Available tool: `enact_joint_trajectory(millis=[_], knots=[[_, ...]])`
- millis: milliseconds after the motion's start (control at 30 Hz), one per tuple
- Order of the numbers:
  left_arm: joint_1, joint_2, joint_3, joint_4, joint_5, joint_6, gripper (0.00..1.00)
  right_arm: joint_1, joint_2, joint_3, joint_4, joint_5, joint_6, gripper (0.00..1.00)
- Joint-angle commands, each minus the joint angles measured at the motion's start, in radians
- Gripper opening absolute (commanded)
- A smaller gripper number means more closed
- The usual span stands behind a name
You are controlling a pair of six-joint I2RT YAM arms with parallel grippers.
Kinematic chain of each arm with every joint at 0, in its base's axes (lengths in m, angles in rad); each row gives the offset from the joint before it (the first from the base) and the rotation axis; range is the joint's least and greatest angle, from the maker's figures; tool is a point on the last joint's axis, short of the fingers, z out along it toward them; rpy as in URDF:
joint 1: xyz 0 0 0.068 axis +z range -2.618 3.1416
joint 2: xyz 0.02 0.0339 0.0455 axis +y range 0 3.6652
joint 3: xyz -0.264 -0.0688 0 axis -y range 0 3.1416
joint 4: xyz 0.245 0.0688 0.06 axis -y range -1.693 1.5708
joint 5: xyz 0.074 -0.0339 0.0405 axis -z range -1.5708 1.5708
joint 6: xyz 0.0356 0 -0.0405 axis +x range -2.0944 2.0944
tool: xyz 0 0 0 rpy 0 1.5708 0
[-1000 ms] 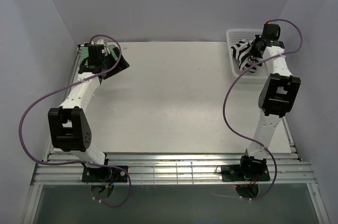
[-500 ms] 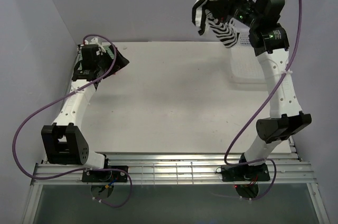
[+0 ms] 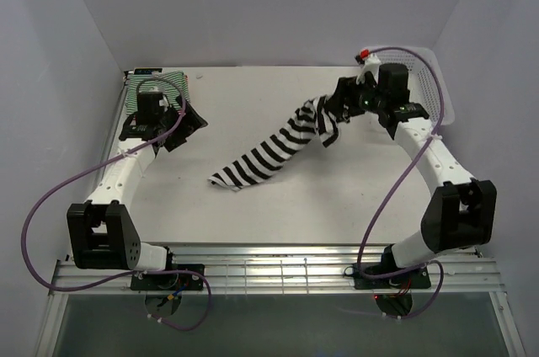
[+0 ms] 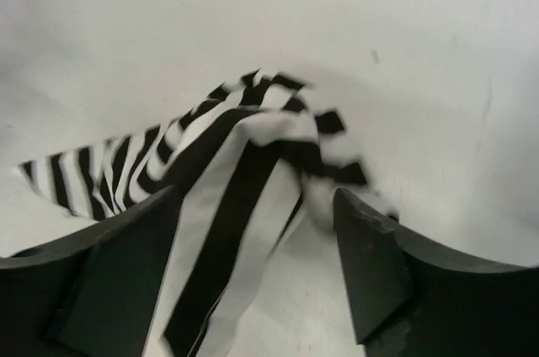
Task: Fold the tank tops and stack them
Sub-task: Move the tank top to the center of the board, then flatten the tank top out
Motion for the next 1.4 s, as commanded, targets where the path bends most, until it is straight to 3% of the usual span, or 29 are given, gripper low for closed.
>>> enact_joint_trajectory(millis=[0,100,133,467,733,800,833,867,900,967,1000,1033,1067,1367], knots=[[0.001,-0.005,-0.041,-0.061,0.020,-0.025,0.98,-0.047,0.030,-0.147,-0.053,0.177,0.005,0.80],[-0.001,0.021,-0.111,-0.088,0.055,-0.031,0.98,-0.044,0.029,-0.227,-0.090,0.196,-0.001,0.99],[-0.005,0.027,-0.136,-0.089,0.063,-0.039,0.98,-0.043,0.010,-0.250,-0.087,0.191,0.003,0.90],[-0.130,0.055,-0.301,-0.084,0.038,-0.105,0.98,0.020,-0.099,-0.431,-0.112,0.308,0.007,0.90],[-0.134,0.133,-0.292,0.029,0.014,-0.120,0.86,0.061,-0.025,-0.453,-0.087,0.383,-0.001,0.91],[-0.133,0.164,-0.268,0.051,0.038,-0.120,0.65,0.063,-0.007,-0.453,-0.063,0.384,0.003,0.94],[-0.133,0.188,-0.260,0.059,0.054,-0.114,0.48,0.065,0.016,-0.450,-0.053,0.384,0.005,0.96],[-0.134,0.199,-0.253,0.062,0.067,-0.109,0.14,0.065,0.030,-0.445,-0.043,0.386,0.008,1.00],[-0.133,0.205,-0.237,0.065,0.078,-0.106,0.00,0.065,0.044,-0.438,-0.027,0.386,0.010,0.89],[-0.134,0.198,-0.223,0.066,0.086,-0.085,0.00,0.066,0.084,-0.416,-0.004,0.400,0.013,0.62],[-0.134,0.189,-0.205,0.068,0.083,-0.080,0.00,0.065,0.099,-0.407,0.017,0.416,0.019,0.26],[-0.139,0.175,-0.194,0.066,0.078,-0.064,0.00,0.065,0.101,-0.396,0.023,0.424,0.028,0.12],[-0.139,0.137,-0.182,0.065,0.072,-0.057,0.00,0.065,0.096,-0.378,0.031,0.429,0.030,0.08],[-0.145,-0.153,0.108,0.027,-0.100,0.070,0.00,0.065,-0.180,-0.203,-0.091,0.556,-0.056,0.08]])
